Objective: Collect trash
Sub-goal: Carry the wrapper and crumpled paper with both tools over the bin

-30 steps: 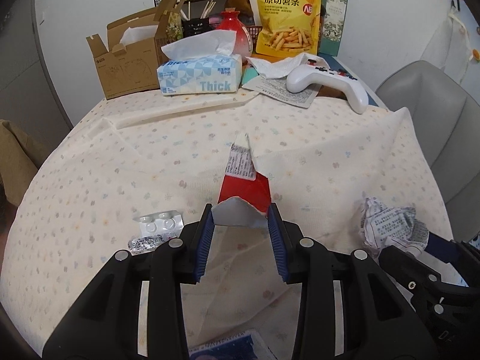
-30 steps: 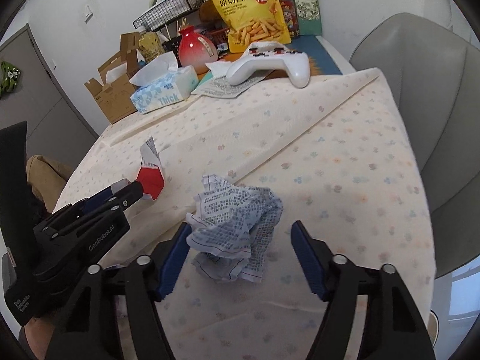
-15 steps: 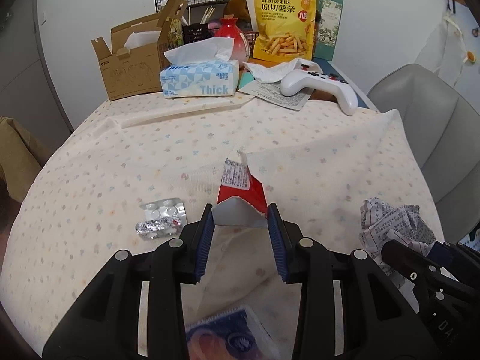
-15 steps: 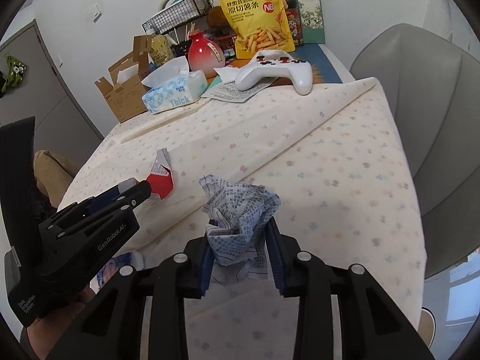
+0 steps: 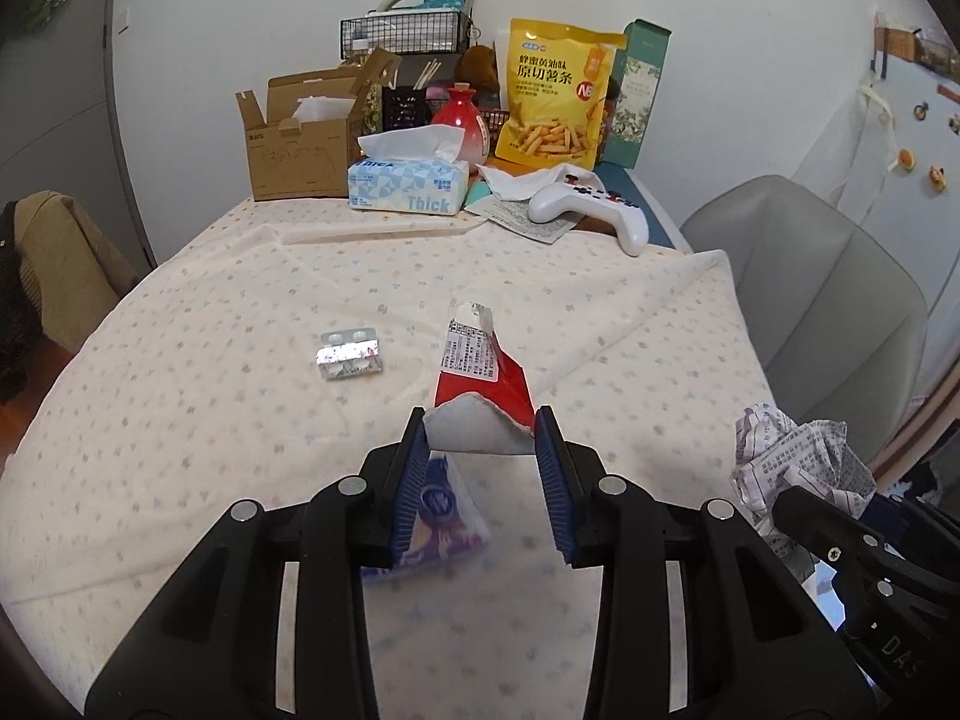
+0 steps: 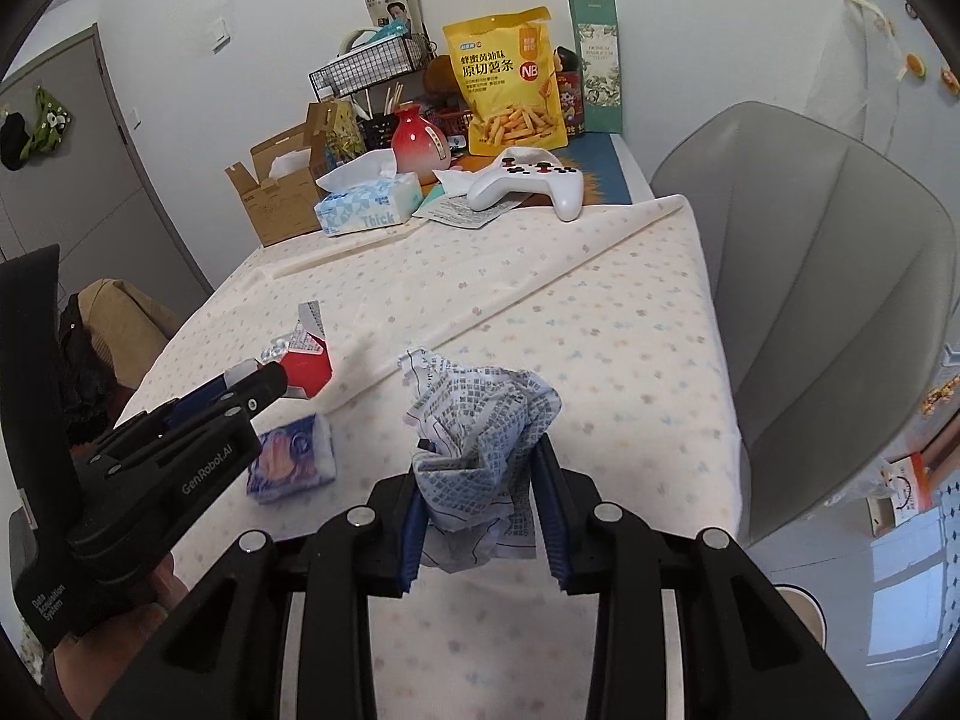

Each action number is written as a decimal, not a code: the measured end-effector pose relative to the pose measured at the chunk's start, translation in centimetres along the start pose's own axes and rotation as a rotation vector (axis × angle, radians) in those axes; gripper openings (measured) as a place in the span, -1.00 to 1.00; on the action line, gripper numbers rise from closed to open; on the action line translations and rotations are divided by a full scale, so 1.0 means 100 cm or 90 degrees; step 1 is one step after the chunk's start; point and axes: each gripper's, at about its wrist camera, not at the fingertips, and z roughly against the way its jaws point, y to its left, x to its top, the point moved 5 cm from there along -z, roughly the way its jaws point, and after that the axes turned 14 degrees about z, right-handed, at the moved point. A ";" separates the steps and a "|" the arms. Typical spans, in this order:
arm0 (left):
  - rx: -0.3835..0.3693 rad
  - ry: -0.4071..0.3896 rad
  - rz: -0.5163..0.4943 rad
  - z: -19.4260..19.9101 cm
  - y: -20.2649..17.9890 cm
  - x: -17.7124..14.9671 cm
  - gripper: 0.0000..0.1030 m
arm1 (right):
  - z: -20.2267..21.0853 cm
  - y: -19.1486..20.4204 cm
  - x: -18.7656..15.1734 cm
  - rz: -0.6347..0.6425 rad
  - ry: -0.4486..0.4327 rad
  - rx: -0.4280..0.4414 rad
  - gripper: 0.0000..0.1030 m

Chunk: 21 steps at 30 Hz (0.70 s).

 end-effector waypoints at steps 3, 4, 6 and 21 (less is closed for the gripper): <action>-0.007 -0.008 -0.001 0.017 -0.004 -0.007 -0.30 | 0.019 -0.001 -0.010 0.000 -0.007 -0.008 -0.38; -0.010 -0.011 -0.003 0.023 -0.005 -0.010 -0.30 | 0.024 -0.001 -0.013 0.000 -0.009 -0.011 -0.38; -0.016 -0.014 -0.004 0.032 -0.007 -0.014 -0.30 | 0.036 -0.002 -0.018 0.000 -0.014 -0.019 -0.38; -0.077 -0.024 -0.033 0.078 -0.057 -0.048 -0.30 | 0.108 -0.039 -0.050 -0.027 -0.043 -0.088 -0.38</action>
